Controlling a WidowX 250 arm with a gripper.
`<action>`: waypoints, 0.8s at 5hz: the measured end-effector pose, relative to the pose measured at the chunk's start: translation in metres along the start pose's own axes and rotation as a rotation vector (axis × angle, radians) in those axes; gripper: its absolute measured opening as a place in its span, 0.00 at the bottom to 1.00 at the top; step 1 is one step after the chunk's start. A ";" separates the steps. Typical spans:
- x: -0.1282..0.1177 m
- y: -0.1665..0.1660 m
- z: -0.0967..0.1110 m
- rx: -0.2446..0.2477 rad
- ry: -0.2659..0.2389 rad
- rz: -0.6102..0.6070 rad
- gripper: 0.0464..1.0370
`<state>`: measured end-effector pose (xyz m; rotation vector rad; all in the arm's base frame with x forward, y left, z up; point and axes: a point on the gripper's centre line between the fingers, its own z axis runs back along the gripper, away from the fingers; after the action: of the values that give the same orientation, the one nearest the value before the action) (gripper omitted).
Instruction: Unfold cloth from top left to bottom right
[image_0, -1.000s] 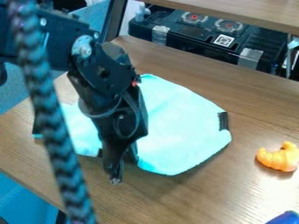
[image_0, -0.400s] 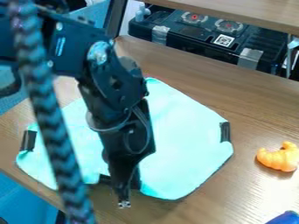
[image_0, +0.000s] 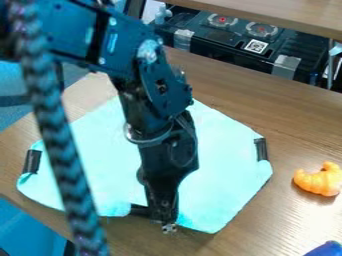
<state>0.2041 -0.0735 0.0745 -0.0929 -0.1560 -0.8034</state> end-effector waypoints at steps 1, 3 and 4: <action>-0.005 0.001 -0.010 -0.041 0.048 0.004 0.17; -0.005 0.002 0.009 -0.129 0.010 -0.002 0.74; -0.006 0.017 0.036 -0.167 -0.054 0.006 0.96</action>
<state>0.2083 -0.0518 0.1089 -0.2729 -0.1388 -0.8078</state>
